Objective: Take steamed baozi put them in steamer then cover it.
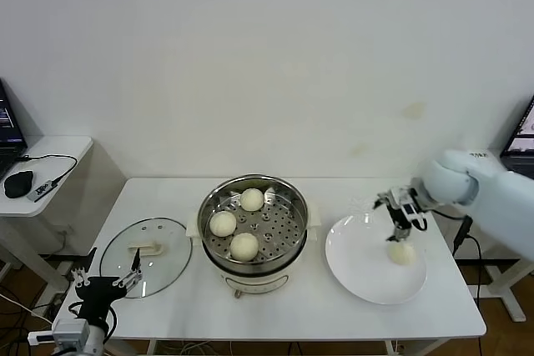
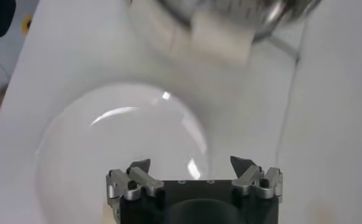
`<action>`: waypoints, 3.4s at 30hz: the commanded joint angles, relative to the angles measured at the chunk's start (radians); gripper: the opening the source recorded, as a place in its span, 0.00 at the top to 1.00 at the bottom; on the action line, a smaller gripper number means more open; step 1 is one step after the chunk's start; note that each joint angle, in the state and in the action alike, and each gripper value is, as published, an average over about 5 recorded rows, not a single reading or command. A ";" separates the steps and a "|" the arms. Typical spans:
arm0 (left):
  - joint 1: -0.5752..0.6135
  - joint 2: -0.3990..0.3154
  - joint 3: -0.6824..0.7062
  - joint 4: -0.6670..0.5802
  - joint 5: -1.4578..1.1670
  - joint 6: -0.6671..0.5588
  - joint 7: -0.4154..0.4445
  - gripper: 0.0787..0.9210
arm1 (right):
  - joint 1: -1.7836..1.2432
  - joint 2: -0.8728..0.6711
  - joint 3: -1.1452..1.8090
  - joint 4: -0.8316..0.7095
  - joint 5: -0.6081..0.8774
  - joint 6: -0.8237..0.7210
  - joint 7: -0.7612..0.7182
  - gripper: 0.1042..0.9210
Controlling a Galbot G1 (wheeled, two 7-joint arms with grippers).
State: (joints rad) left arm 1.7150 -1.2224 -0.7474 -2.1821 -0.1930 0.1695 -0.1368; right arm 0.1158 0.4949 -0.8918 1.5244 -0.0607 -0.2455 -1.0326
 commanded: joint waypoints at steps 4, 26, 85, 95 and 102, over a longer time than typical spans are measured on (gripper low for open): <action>0.005 0.001 0.000 0.000 0.005 0.002 0.002 0.12 | -0.372 0.003 0.306 -0.174 -0.168 0.009 -0.006 0.12; 0.016 -0.007 -0.017 0.004 0.005 0.002 0.002 0.12 | -0.364 0.197 0.308 -0.346 -0.243 0.040 0.004 0.14; -0.012 -0.018 -0.010 0.003 -0.005 0.004 0.001 0.12 | 0.426 0.586 -0.354 -0.001 0.678 -0.449 0.295 0.40; -0.002 -0.023 -0.022 0.002 -0.009 0.000 0.001 0.12 | 0.308 0.629 -0.357 -0.077 0.564 -0.472 0.267 0.40; -0.010 -0.024 -0.018 0.008 -0.009 0.000 0.001 0.12 | 0.299 0.612 -0.361 -0.097 0.498 -0.466 0.247 0.40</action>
State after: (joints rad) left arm 1.7090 -1.2458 -0.7671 -2.1759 -0.2016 0.1695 -0.1358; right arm 0.4649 1.0659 -1.2451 1.4627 0.4950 -0.6893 -0.7913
